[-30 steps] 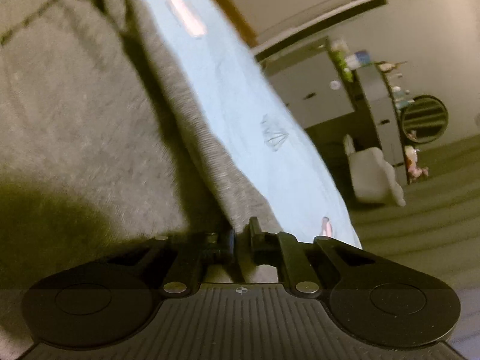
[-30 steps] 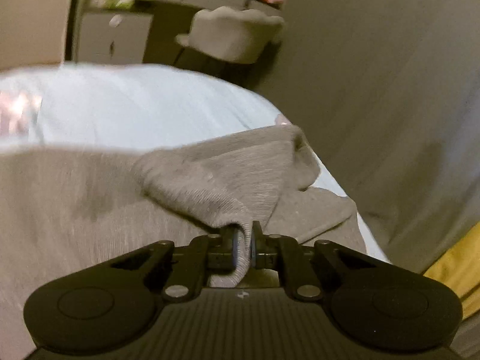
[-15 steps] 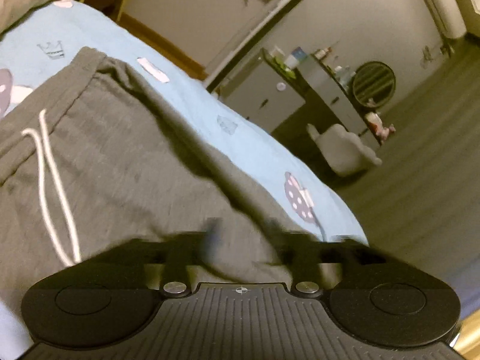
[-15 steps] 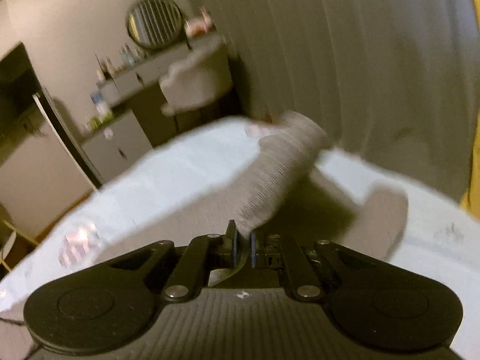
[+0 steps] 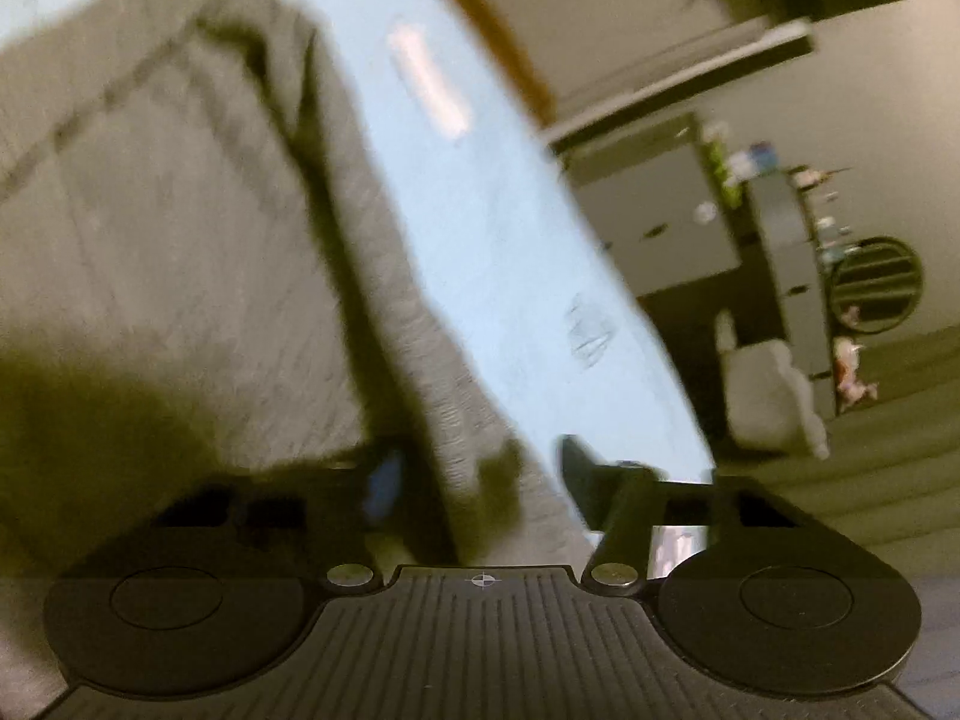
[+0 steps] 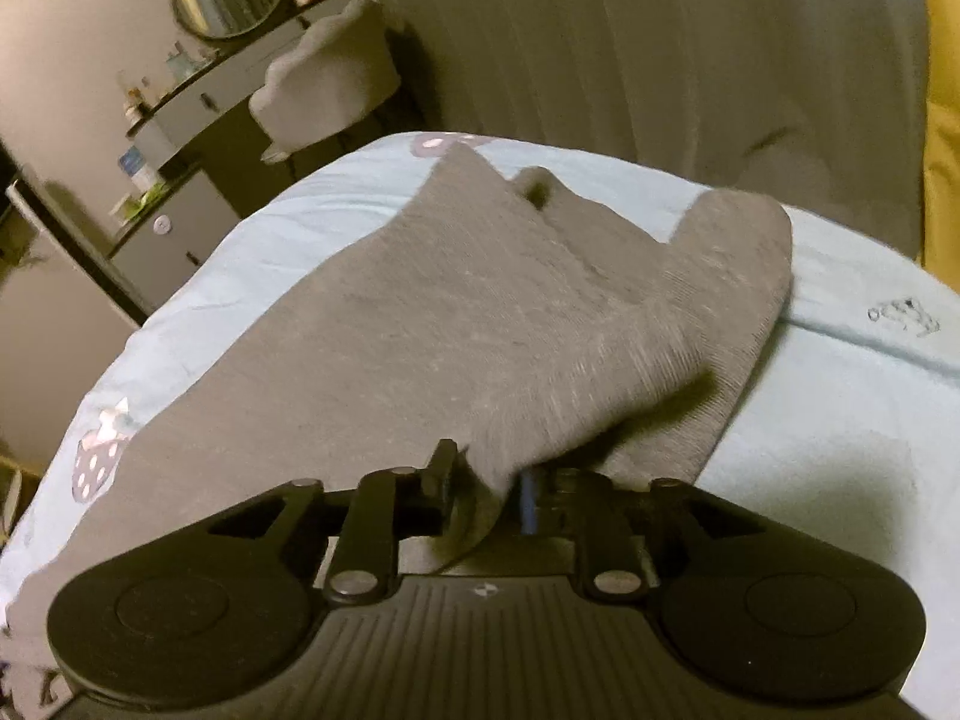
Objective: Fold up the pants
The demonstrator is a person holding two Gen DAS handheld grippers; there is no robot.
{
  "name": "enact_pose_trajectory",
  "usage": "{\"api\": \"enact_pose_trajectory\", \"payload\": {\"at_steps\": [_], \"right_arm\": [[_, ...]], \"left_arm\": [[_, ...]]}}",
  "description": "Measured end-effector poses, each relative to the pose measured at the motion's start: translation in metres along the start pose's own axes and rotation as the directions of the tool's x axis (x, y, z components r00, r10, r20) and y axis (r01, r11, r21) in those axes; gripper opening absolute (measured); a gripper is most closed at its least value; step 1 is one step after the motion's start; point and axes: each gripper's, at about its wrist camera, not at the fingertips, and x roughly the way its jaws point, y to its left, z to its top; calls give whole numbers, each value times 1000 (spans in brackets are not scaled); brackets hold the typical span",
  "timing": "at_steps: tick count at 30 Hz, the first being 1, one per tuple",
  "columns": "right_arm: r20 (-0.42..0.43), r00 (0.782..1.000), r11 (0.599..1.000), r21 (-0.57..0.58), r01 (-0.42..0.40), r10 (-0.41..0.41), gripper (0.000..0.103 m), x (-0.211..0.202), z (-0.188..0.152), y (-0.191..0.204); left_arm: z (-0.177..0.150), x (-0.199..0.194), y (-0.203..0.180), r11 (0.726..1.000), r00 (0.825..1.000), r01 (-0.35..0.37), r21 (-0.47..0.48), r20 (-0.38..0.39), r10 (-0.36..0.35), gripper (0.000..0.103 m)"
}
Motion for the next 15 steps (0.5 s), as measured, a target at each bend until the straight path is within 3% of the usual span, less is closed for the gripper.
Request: {"api": "enact_pose_trajectory", "payload": {"at_steps": [1, 6, 9, 12, 15], "right_arm": [[9, 1000, 999, 51, -17, 17, 32, 1, 2, -6], [9, 998, 980, 192, -57, 57, 32, 18, 19, -18], [24, 1000, 982, 187, -21, 17, 5, 20, 37, -14], [90, 995, 987, 151, -62, 49, 5, 4, 59, -1], [213, 968, 987, 57, -148, 133, 5, -28, 85, 17]], "left_arm": [[-1, 5, 3, 1000, 1000, -3, -7, -14, 3, 13], [-18, -20, 0, 996, 998, -9, 88, 64, 4, 8], [-31, -56, -7, 989, 994, 4, 151, 104, -19, 7], [-58, -106, -18, 975, 987, 37, 219, 144, -70, 7], [-102, -164, -19, 949, 975, 45, 312, 194, -110, 7]]}}
